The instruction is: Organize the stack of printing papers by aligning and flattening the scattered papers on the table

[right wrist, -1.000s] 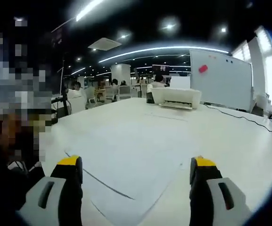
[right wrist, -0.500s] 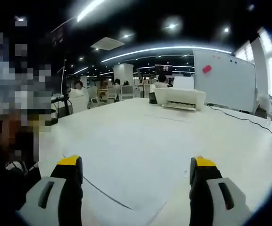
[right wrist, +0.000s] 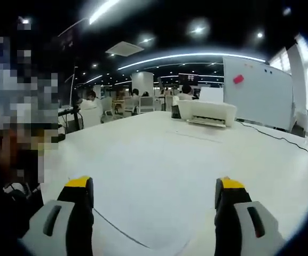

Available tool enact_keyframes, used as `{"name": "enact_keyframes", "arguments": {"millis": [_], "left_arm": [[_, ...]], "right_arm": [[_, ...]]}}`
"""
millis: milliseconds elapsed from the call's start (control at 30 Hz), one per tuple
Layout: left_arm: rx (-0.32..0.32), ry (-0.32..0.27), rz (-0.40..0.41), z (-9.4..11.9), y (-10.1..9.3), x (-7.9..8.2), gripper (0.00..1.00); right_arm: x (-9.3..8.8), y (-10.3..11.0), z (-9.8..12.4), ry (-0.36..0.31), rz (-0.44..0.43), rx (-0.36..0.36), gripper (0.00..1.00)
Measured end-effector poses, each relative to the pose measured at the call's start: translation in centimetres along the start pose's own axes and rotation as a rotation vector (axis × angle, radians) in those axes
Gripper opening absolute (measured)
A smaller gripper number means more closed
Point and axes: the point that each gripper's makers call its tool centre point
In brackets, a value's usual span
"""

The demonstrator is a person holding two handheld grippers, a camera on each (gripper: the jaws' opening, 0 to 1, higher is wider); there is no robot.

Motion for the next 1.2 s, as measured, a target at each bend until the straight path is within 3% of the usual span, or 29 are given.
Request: {"name": "enact_keyframes", "arguments": {"millis": [1200], "left_arm": [[0.0, -0.007, -0.008, 0.3, -0.1, 0.5, 0.97]], "right_arm": [[0.5, -0.7, -4.0, -0.004, -0.014, 0.032, 0.88]]}}
Point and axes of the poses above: the point that each gripper's makers call its tool centre point, and the gripper's own axes: z roughly backward along the fingers, y roughly to its left, x roughly out of its top, and after that the axes turned 11 degrees about -y, right-handed
